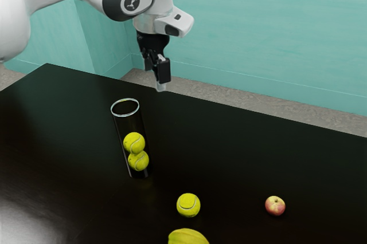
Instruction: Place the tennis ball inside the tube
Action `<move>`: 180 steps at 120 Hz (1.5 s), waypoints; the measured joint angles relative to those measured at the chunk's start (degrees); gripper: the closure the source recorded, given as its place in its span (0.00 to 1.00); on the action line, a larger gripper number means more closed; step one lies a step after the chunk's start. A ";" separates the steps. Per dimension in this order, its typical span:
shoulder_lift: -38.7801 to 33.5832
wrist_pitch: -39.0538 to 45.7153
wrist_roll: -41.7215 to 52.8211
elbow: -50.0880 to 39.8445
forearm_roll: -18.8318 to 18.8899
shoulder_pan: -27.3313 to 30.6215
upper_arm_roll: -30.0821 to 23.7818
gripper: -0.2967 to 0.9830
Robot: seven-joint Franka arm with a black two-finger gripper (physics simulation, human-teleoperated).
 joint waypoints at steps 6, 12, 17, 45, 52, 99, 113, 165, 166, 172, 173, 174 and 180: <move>0.01 0.14 0.22 -0.05 -0.69 0.08 -0.18 0.23; 0.04 0.26 0.33 -0.24 -2.35 0.19 -0.29 0.23; 0.14 0.35 0.43 -1.32 -5.24 0.29 -0.33 0.23; 1.63 0.64 0.77 -9.78 -13.10 0.37 0.16 0.23; 4.08 1.52 0.80 -10.82 -13.39 0.04 0.26 0.23; 6.06 20.69 -2.42 -26.85 -17.49 -6.87 0.00 0.23; 7.26 26.57 -4.04 -30.10 -21.04 -6.40 0.22 0.23; 13.43 37.60 -8.17 -31.92 -21.11 -6.29 1.71 0.26; 13.44 37.71 -8.23 -31.96 -21.14 -6.29 1.71 0.27; 13.46 38.25 -8.56 -32.18 -21.27 -6.29 1.70 0.30; 13.46 38.33 -8.61 -32.23 -21.29 -6.29 1.70 0.31; 13.46 38.40 -8.66 -32.31 -21.31 -6.30 1.70 0.31; 13.42 38.78 -8.96 -32.93 -21.40 -6.29 1.70 0.34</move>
